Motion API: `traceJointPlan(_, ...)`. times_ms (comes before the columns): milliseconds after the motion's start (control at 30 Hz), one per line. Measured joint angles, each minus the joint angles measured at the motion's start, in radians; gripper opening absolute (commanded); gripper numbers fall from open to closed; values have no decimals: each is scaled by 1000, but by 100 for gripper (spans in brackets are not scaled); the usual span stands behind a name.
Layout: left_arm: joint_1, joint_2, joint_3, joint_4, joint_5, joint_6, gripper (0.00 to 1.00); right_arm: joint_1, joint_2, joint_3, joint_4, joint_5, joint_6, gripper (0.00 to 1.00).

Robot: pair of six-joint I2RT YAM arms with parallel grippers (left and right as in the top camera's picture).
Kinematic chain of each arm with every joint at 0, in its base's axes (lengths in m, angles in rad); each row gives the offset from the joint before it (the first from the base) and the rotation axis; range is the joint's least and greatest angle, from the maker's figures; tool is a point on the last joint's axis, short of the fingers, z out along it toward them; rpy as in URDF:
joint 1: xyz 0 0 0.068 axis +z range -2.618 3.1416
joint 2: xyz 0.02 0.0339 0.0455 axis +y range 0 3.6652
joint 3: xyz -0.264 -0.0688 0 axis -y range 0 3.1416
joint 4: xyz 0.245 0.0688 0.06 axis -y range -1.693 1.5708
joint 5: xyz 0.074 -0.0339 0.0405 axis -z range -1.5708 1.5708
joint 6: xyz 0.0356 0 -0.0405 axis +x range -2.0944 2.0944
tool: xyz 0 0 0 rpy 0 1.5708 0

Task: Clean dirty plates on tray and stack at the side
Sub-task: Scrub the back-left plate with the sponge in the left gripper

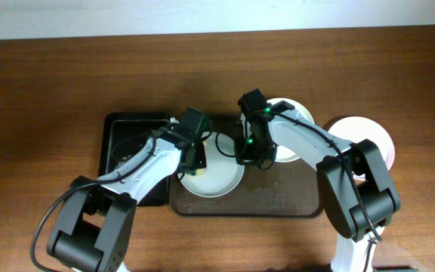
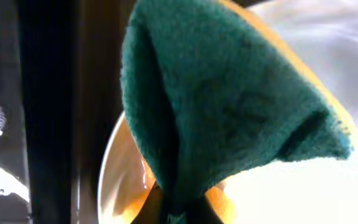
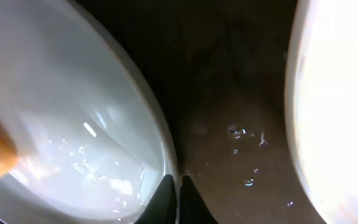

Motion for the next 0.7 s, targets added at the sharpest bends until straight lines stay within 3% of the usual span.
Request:
traceJointPlan(133, 13, 3, 0, -36, 374, 106, 0, 0, 0, 0, -12, 5, -5, 4)
traceJointPlan(200, 9, 11, -9, 44, 454, 127, 0, 0, 0, 0, -13, 5, -5, 4)
traceJointPlan(300, 6, 13, -10, 116, 326, 99, 0, 0, 0, 0, -14, 5, -3, 4)
traceJointPlan(433, -1, 13, -6, 84, 163, 64, 0, 0, 0, 0, -14, 4, -3, 4)
traceJointPlan(500, 0, 12, 14, -26, 156, 61, 0, 0, 0, 0, -16, 3, -2, 19)
traceJointPlan(533, 2, 7, 24, -107, 172, 65, 0, 0, 0, -2, -18, 5, -3, 19)
traceJointPlan(567, 2, 1, 28, -150, 179, 72, 0, 0, 0, -3, -19, 8, -3, 10)
traceJointPlan(600, 3, -22, 32, -188, 180, 82, 0, 0, 0, -3, -17, 12, -3, 7)
traceJointPlan(700, 29, -165, 51, -209, 112, 100, 0, 0, 0, -5, -13, 16, -4, 5)
